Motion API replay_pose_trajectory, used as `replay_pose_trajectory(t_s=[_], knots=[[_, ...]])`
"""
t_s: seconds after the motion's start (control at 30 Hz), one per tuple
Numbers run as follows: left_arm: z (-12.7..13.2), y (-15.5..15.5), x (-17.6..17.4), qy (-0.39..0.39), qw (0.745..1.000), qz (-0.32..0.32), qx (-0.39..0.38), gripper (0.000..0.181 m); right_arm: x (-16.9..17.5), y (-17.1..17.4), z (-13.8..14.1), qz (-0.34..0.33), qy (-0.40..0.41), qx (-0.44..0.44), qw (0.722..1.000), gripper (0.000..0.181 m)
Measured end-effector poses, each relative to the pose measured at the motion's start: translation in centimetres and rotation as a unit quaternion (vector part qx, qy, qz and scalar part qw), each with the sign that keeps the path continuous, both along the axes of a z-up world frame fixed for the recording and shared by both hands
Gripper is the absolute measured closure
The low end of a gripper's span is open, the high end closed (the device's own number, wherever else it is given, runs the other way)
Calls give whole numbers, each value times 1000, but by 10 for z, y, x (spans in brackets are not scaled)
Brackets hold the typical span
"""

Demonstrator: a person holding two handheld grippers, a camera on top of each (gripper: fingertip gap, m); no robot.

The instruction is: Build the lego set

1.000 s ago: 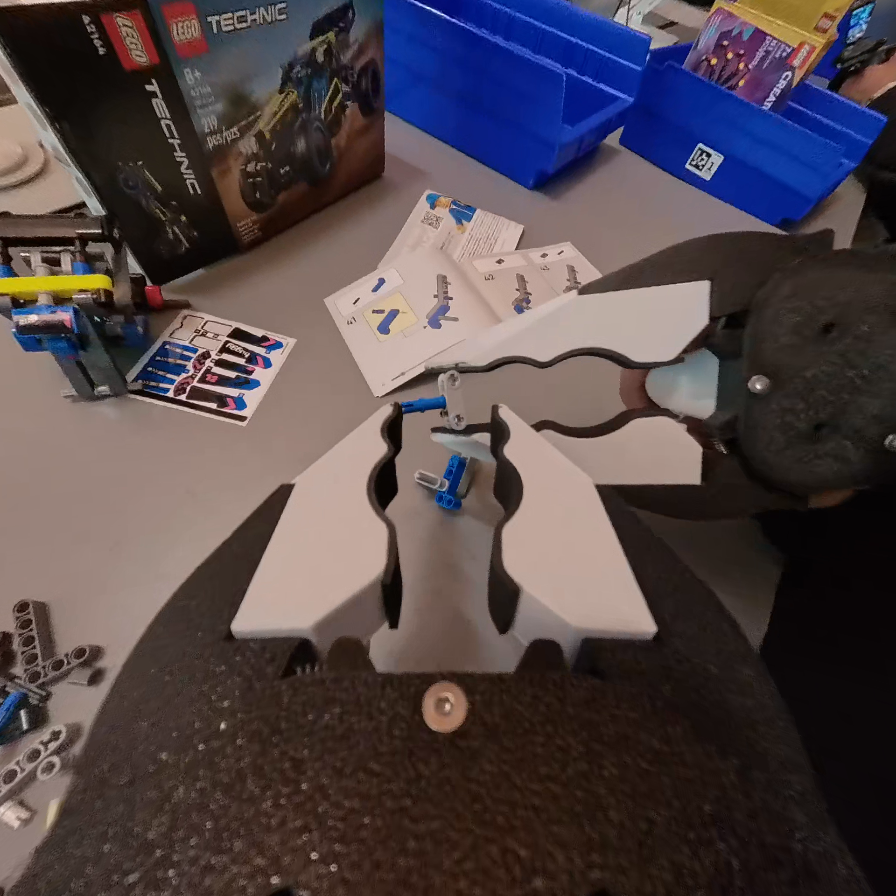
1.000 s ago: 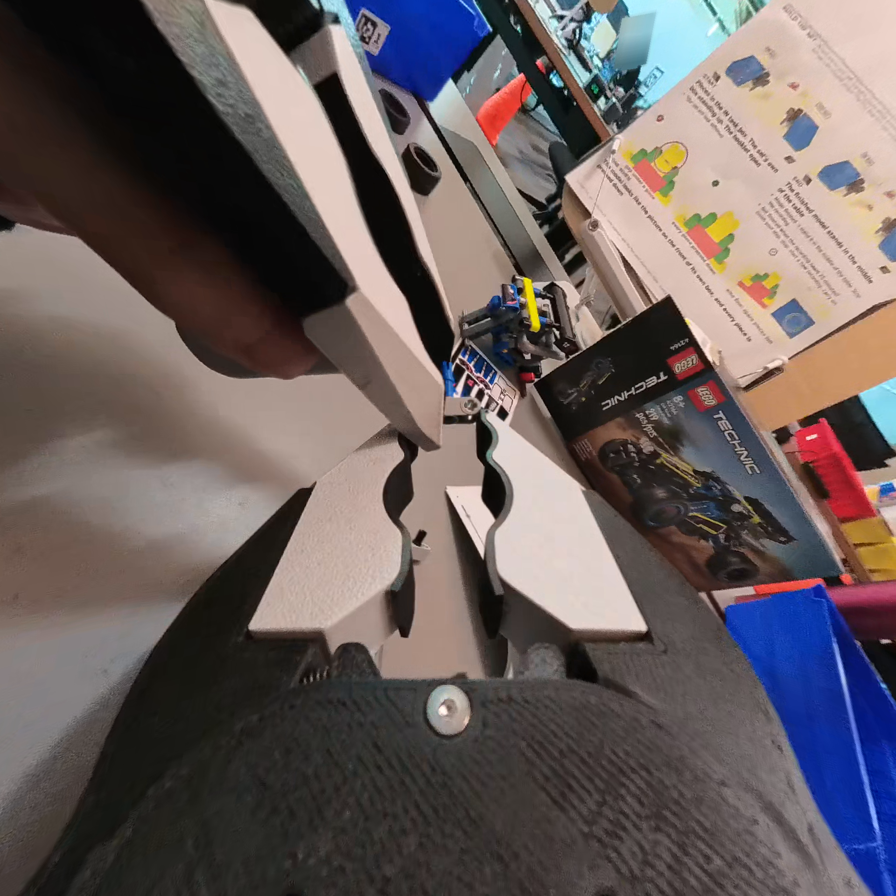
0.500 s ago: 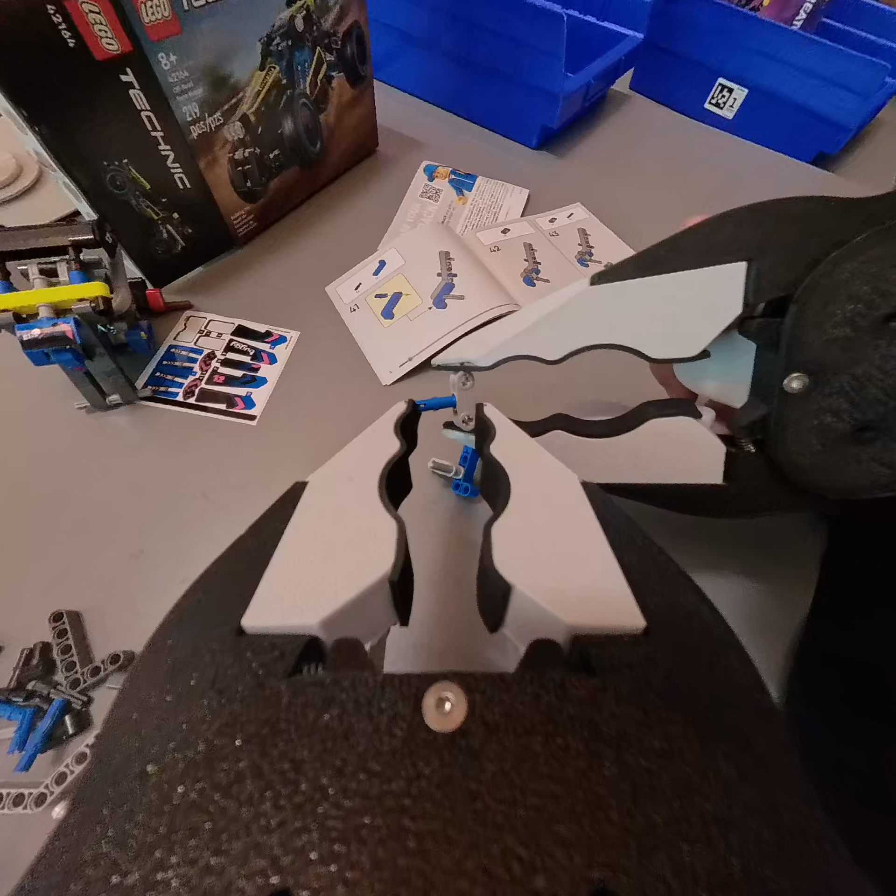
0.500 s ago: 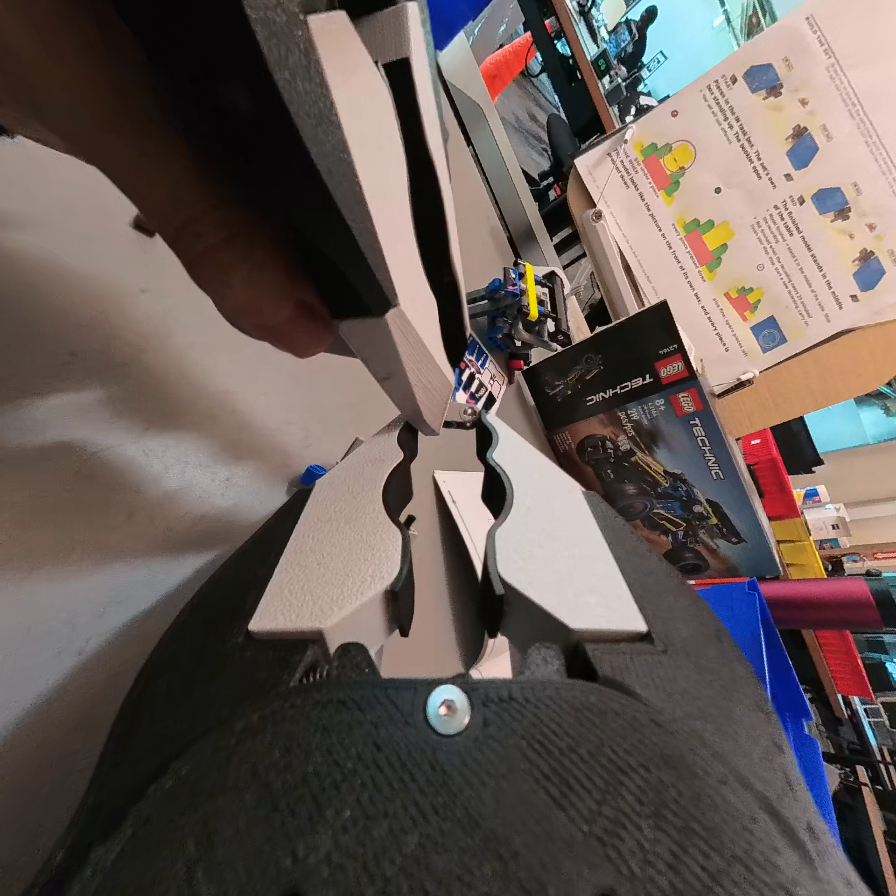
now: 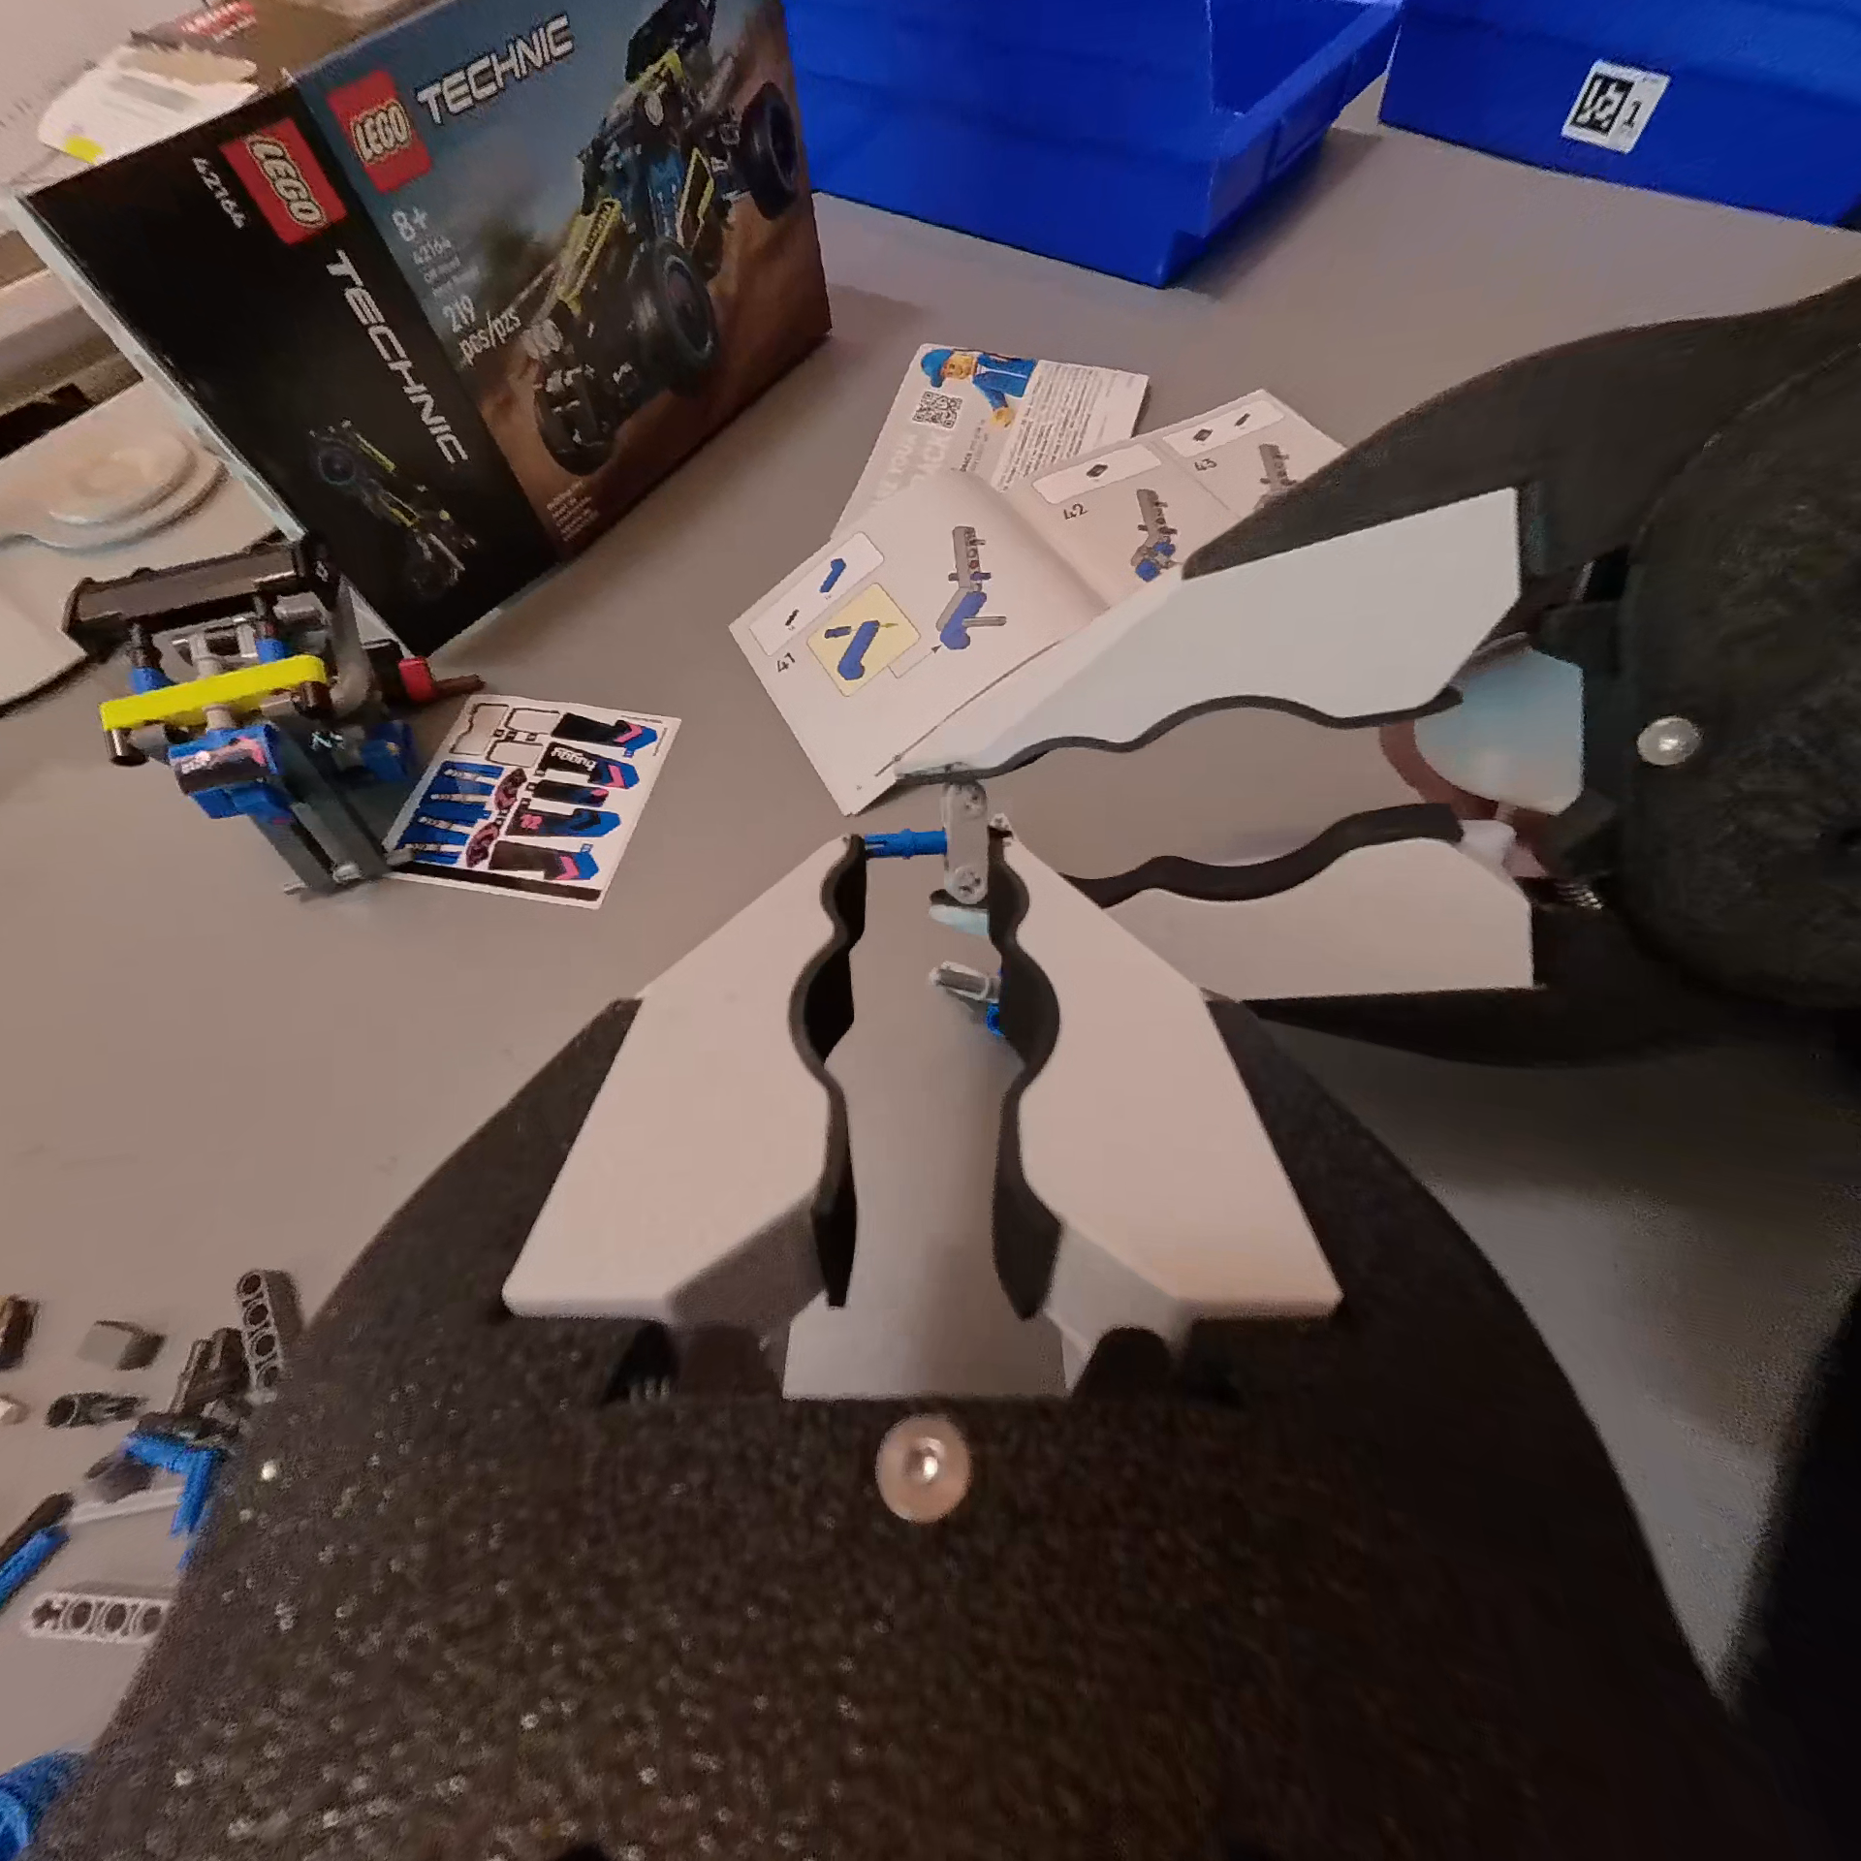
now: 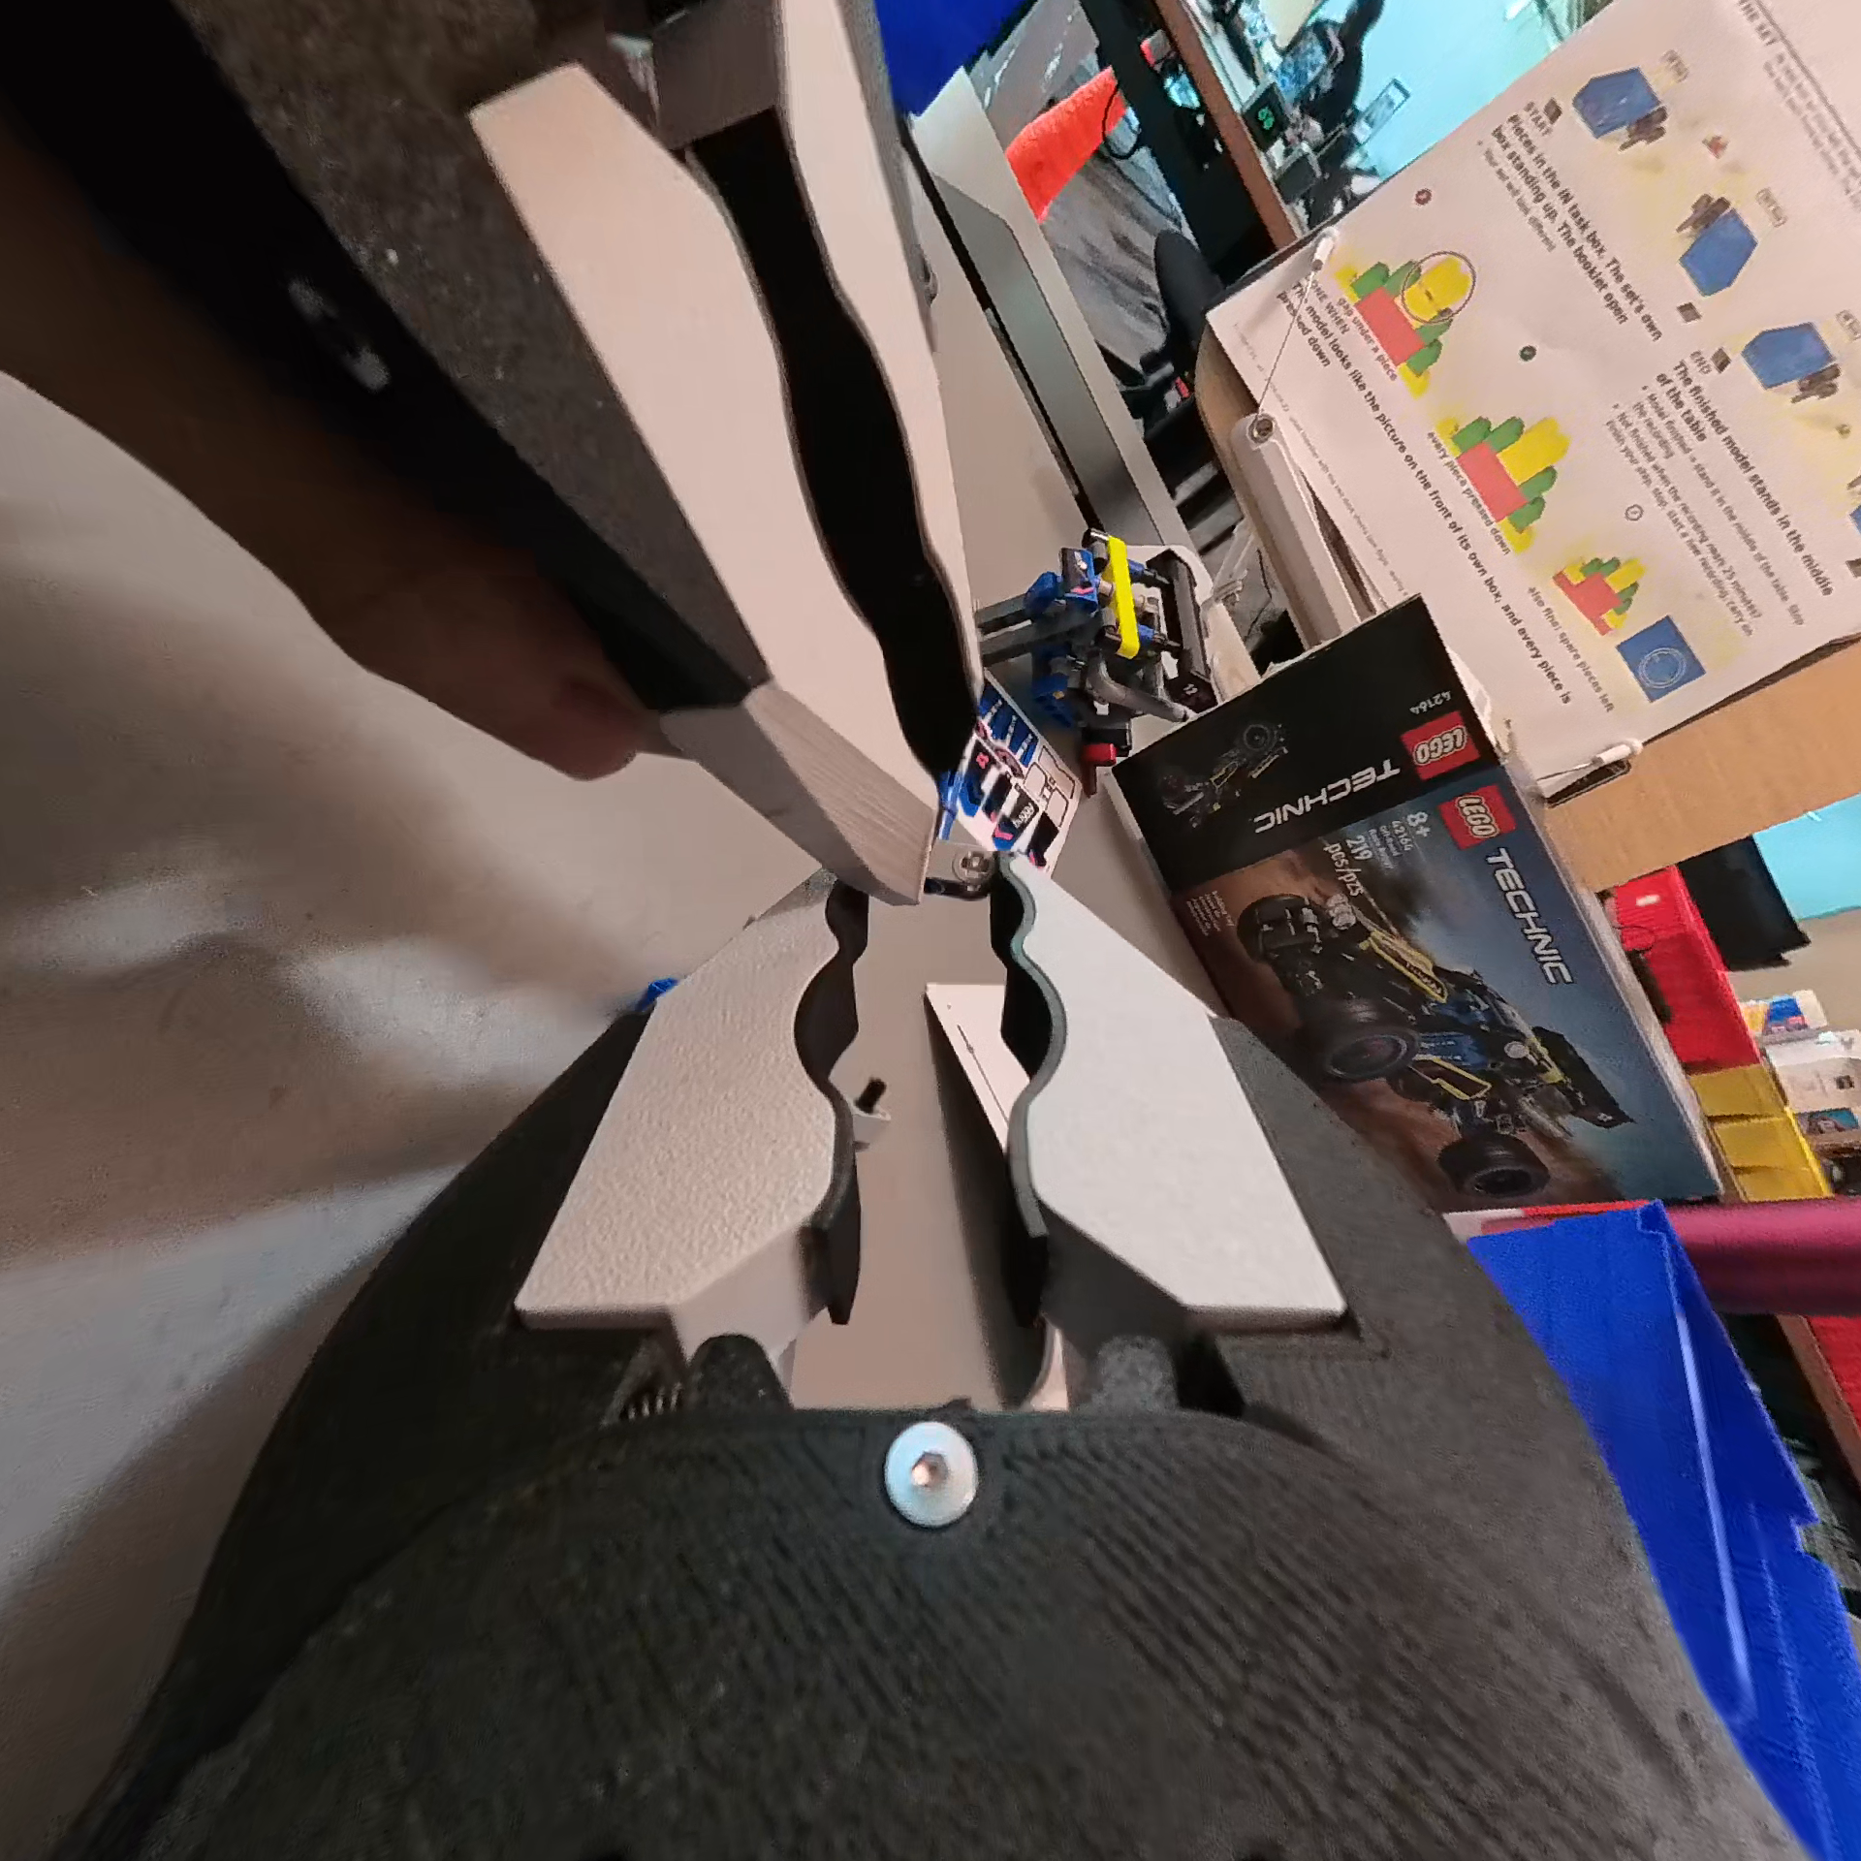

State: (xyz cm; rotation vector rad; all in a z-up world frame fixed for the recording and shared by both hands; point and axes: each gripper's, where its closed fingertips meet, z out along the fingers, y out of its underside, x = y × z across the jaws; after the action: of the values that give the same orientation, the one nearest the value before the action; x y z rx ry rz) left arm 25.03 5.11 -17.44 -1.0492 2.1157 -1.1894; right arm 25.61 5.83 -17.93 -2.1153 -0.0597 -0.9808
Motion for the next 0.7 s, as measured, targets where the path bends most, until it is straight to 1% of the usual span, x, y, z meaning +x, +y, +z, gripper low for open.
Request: replay_pose_trajectory(t_s=[0.07, 0.13, 0.23, 0.3, 0.33, 0.4, 0.53, 0.63, 0.7], knots=[[2, 0, 0, 19, 999, 5, -40, 161, 0, 0, 3, 4, 21, 37, 999, 158], [5, 3, 2, 44, 993, 16, -105, 161, -2, 0, 9, 19, 32, 79, 996, 158], [8, 0, -1, 98, 972, 4, -214, 160, -8, 3, 15, 57, 45, 123, 990, 154], [8, -3, -5, 132, 957, -13, -259, 161, -7, 1, 17, 62, 42, 130, 989, 153], [8, -4, -6, 142, 951, -18, -274, 161, -11, 2, 18, 78, 43, 128, 988, 157], [9, -4, -8, 153, 945, -24, -289, 161, -13, 3, 18, 90, 39, 125, 987, 158], [9, -4, -10, 163, 942, -32, -290, 160, -15, 2, 18, 102, 39, 128, 986, 158], [7, -4, -12, 162, 947, -41, -274, 159, -13, 0, 17, 96, 38, 125, 987, 158], [5, -4, -13, 158, 953, -42, -257, 158, -16, 2, 17, 103, 29, 119, 987, 159]])
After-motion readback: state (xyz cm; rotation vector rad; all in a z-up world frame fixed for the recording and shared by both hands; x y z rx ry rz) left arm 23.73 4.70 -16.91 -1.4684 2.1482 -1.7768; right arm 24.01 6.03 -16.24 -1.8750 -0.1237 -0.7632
